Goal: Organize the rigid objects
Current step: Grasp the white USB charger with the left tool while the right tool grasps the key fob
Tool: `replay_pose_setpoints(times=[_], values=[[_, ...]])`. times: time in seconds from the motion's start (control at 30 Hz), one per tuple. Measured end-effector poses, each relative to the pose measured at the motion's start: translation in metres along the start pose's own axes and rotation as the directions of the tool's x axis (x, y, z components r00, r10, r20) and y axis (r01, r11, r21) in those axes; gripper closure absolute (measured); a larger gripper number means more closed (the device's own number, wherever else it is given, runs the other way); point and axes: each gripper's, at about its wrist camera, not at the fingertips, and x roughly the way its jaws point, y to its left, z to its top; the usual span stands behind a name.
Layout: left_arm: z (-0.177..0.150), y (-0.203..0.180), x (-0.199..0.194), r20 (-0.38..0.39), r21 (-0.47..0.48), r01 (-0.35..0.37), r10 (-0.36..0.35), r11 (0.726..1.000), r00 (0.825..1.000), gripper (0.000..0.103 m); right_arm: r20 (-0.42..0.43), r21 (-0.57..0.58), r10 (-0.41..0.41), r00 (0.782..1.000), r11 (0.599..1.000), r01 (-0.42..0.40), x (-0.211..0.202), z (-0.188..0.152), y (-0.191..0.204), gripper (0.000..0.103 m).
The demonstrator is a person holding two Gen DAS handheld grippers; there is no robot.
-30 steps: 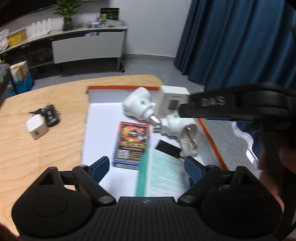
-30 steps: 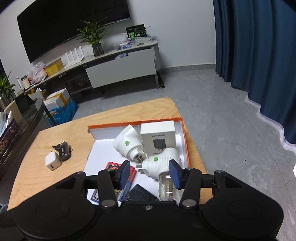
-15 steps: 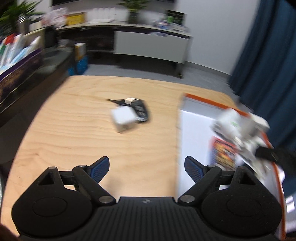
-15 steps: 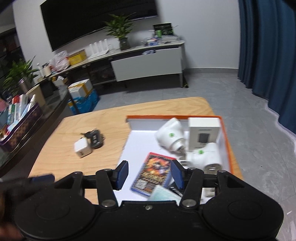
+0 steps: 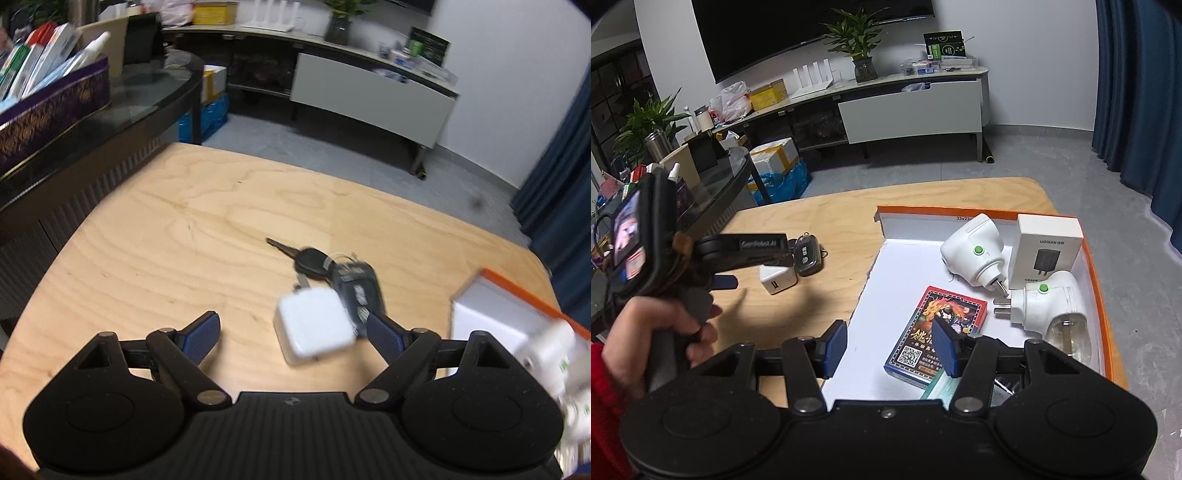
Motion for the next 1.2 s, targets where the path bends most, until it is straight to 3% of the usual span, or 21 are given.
replay_pose_setpoints(times=[0.1, 0.23, 0.3, 0.4, 0.63, 0.87, 1.2], values=[[0.002, 0.002, 0.01, -0.012, 0.017, 0.001, -0.001, 1.0, 1.0, 0.02, 0.001, 0.004, 0.008, 1.0, 1.0, -0.008, 0.004, 0.002, -0.001, 0.04], [-0.001, 0.003, 0.006, 0.028, 0.088, 0.007, -0.009, 0.996, 1.0, 0.028, 0.002, -0.002, 0.022, 1.0, 1.0, -0.022, 0.01, 0.004, 0.0, 0.04], [-0.005, 0.007, 0.003, 0.04, 0.129, -0.002, -0.003, 0.992, 0.999, 0.049, 0.002, -0.01, 0.025, 1.0, 1.0, -0.025, 0.012, 0.005, 0.002, 0.04], [-0.01, 0.016, 0.001, 0.067, 0.179, 0.011, -0.024, 0.984, 0.997, 0.059, -0.009, -0.015, 0.033, 0.999, 0.999, -0.033, 0.019, 0.007, 0.005, 0.04], [-0.011, 0.037, -0.009, 0.055, 0.17, 0.044, -0.055, 0.984, 0.997, 0.06, -0.054, -0.045, 0.094, 0.994, 0.994, -0.096, 0.05, 0.02, 0.028, 0.04], [-0.024, 0.071, -0.029, 0.072, 0.147, 0.008, -0.019, 0.989, 0.997, 0.06, -0.104, -0.134, 0.148, 0.983, 0.978, -0.162, 0.108, 0.047, 0.073, 0.04], [-0.03, 0.092, -0.037, 0.111, 0.11, -0.002, -0.011, 0.994, 0.994, 0.06, -0.142, -0.209, 0.071, 0.987, 0.973, -0.1, 0.192, 0.069, 0.109, 0.04]])
